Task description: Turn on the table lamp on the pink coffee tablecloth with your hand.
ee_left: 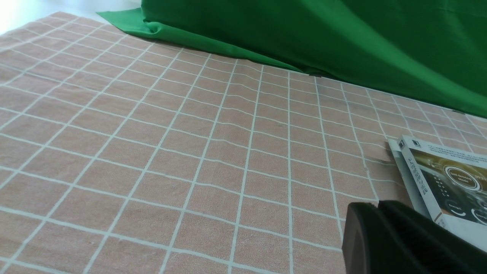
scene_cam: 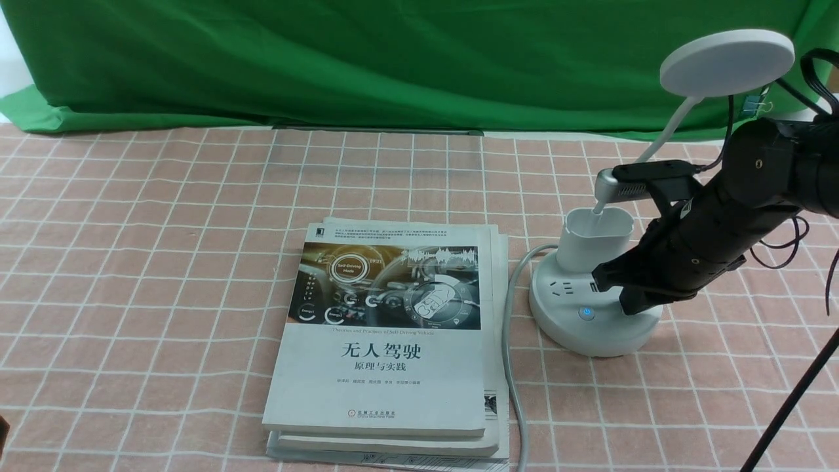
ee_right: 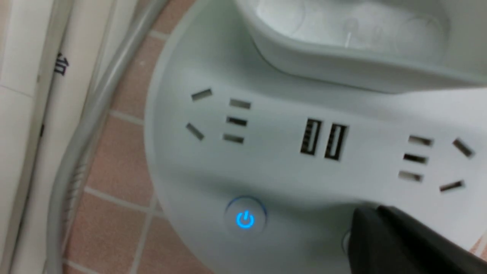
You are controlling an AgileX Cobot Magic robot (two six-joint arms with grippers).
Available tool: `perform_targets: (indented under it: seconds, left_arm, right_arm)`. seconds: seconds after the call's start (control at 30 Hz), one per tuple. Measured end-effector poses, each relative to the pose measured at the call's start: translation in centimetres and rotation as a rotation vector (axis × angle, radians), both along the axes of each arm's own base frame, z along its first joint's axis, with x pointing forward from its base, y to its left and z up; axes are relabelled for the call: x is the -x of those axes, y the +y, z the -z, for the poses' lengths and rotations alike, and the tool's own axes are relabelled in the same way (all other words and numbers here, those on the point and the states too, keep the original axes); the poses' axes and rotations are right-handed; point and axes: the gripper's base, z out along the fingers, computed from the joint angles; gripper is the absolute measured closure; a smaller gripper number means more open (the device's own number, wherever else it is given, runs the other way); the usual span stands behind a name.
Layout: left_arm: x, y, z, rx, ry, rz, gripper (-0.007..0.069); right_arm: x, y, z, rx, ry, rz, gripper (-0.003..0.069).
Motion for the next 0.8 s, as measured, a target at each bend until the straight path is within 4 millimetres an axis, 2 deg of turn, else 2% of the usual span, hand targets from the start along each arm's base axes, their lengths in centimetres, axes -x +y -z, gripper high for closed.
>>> perform_targets:
  seconds: [0.2,0.3,0.37,0.43,0.6,0.73,0.77,0.8]
  left_arm:
    - [0.0,0.0,0.0,0.000,0.000,0.000,0.0606]
    - [0.0,0.0,0.0,0.000,0.000,0.000,0.0606]
    - [0.0,0.0,0.0,0.000,0.000,0.000,0.0606]
    - [0.0,0.0,0.0,0.000,0.000,0.000,0.0606]
    - [0.0,0.0,0.0,-0.001,0.000,0.000,0.0606]
    - [0.0,0.0,0.0,-0.001,0.000,0.000,0.0606]
    - [0.0,0.0,0.0,-0.001,0.000,0.000,0.0606]
    - [0.0,0.0,0.0,-0.001,0.000,0.000,0.0606]
  right_arm:
    - [0.4,-0.1,-0.8,-0.004,-0.011,-0.001,0.0626]
    - [1.6,-0.1,-2.8,-0.010,-0.024,-0.013,0.0626]
    - [2.8,-0.2,-5.1,-0.026,-0.079,-0.021,0.0626]
    - [4.6,-0.6,-7.5,-0.043,-0.135,-0.026,0.0626]
    - [9.9,-2.0,-10.9,-0.069,-0.207,-0.023,0.0626]
    - [14.4,-3.3,-12.4,-0.103,-0.273,0.006,0.0626]
    - [14.6,-3.4,-12.4,-0.106,-0.276,0.011,0.0626]
    - [16.1,-3.9,-12.9,-0.123,-0.313,0.022,0.0626]
